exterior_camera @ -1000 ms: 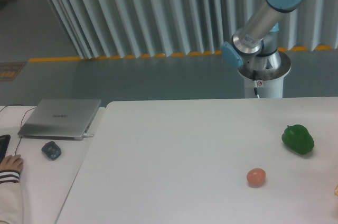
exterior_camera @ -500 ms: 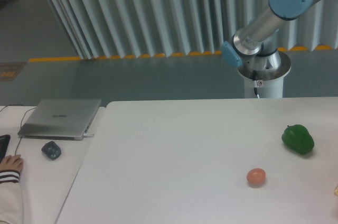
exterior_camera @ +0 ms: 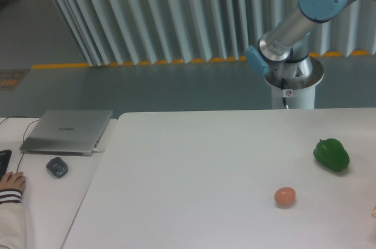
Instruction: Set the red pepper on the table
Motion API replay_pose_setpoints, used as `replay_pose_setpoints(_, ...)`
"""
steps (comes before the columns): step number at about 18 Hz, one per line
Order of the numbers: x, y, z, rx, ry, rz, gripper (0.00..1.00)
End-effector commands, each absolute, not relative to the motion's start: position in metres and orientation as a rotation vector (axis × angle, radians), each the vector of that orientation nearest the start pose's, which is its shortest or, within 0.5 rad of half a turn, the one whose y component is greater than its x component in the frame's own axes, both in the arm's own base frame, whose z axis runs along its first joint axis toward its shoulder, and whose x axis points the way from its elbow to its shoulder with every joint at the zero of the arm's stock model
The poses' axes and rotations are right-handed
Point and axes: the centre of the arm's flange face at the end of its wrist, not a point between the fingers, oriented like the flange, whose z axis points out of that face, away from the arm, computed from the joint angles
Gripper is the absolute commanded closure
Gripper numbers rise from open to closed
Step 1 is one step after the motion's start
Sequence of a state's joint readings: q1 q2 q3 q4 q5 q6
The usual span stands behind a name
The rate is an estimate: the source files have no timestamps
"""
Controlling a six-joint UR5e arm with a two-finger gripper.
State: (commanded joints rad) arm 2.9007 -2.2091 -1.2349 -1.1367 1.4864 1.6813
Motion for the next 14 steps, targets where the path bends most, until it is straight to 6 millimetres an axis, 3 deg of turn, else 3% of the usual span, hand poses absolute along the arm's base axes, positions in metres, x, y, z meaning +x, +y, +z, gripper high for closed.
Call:
replay_pose_setpoints(4,-0.662,0.31,0.344,-2.985,0.493,0.243,1.0)
replay_pose_setpoints(9,-0.627,0.315,0.378,-2.908,0.363,0.238,1.0)
replay_pose_setpoints(11,-0.6,0.336,0.385,-2.887,0.321,0.217,1.0)
replay_pose_setpoints(14,-0.537,0.4,0.406,-2.876,0.182,0.187,1.0)
